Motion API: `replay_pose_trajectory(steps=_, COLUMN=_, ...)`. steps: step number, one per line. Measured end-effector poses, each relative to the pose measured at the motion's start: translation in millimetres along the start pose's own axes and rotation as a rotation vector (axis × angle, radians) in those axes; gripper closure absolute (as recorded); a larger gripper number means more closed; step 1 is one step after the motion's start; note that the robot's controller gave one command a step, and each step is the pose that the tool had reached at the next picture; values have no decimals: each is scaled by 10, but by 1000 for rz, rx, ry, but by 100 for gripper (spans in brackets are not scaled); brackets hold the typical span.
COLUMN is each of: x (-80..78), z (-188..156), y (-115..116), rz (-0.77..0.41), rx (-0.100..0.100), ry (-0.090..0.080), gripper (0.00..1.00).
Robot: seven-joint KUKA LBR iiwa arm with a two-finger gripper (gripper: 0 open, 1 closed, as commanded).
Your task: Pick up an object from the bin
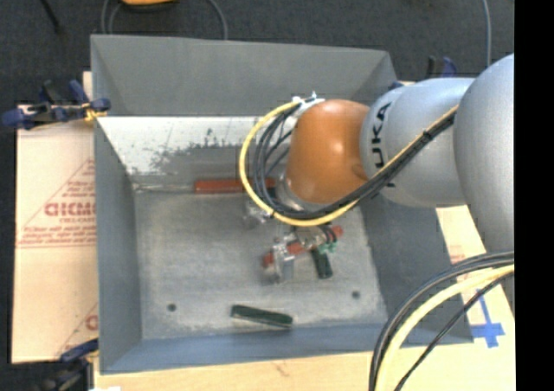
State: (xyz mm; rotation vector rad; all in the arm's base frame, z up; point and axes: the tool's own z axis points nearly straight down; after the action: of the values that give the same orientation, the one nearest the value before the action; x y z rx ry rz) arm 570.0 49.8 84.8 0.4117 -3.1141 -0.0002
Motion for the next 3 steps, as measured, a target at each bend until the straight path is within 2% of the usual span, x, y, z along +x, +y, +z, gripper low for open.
replay_pose_trajectory(steps=1, x=268, z=-18, y=-33, rz=45, rx=0, ry=-5, gripper=0)
replay_pose_trajectory(steps=2, x=75, z=-103, y=-661, rz=143, rx=0, ry=-3, gripper=100)
replay_pose_trajectory(steps=3, x=75, z=-102, y=-659, rz=144, rx=-1, ry=-3, gripper=100)
